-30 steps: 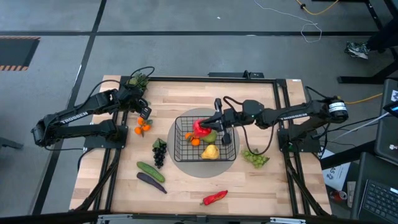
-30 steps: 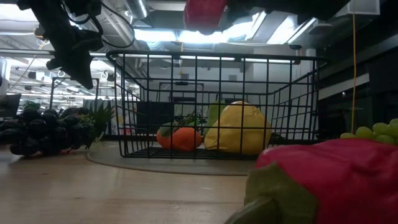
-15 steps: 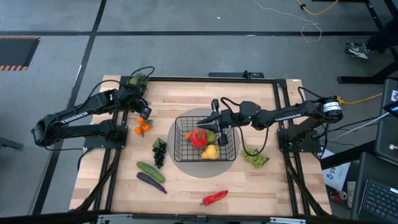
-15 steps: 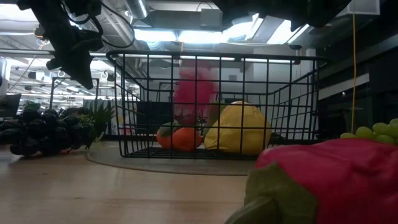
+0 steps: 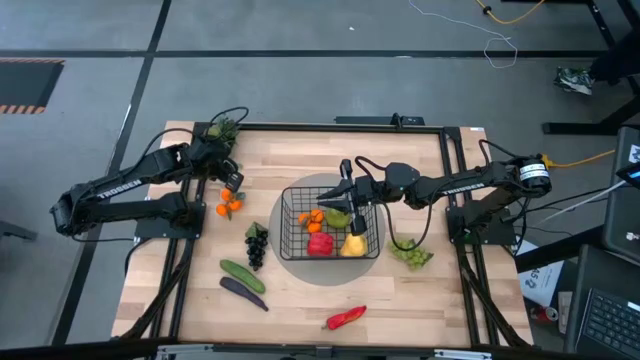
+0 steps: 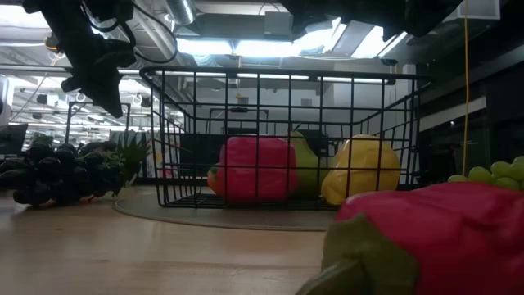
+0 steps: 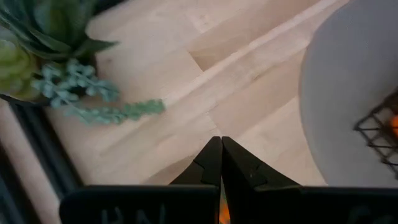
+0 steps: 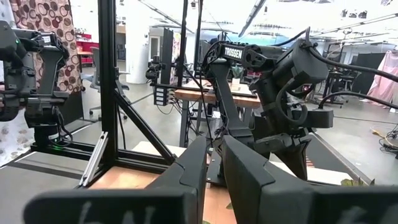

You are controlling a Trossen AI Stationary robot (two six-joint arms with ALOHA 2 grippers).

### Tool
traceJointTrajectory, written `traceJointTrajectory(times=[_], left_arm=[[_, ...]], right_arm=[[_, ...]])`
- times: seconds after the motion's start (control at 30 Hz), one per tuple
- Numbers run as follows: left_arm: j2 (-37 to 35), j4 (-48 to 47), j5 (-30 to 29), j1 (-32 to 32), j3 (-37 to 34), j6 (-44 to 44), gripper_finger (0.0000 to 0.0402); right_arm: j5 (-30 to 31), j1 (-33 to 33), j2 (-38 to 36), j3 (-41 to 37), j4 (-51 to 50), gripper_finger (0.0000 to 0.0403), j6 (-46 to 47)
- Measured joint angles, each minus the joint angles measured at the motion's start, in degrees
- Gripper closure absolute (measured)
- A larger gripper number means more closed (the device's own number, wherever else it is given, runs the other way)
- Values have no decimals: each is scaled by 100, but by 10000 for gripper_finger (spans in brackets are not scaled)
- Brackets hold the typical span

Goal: Build produce basket
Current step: Put the tangerines into the black wire basket

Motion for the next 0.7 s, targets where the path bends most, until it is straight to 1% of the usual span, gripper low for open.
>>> traceJointTrajectory(times=[0.2, 0.33, 0.43, 0.53, 0.6, 0.7], left_arm=[[0, -71, 456, -22, 0, -498, 401], [0, -117, 908, -248, 0, -947, 401], [0, -27, 1173, -617, 0, -1030, 401], [0, 211, 1218, -1103, 0, -1059, 401], [0, 480, 1118, -1475, 0, -1198, 401], [0, 1003, 791, -2098, 0, -1281, 401]], right_arm=[[0, 1, 0, 0, -4, 347, -3], [0, 1, -2, 0, -14, 347, -4], [0, 1, -2, 0, -17, 347, -4], [0, 1, -4, 1, -27, 347, -4], [0, 1, -4, 2, -35, 347, -4], [0, 1, -4, 2, -36, 347, -5]])
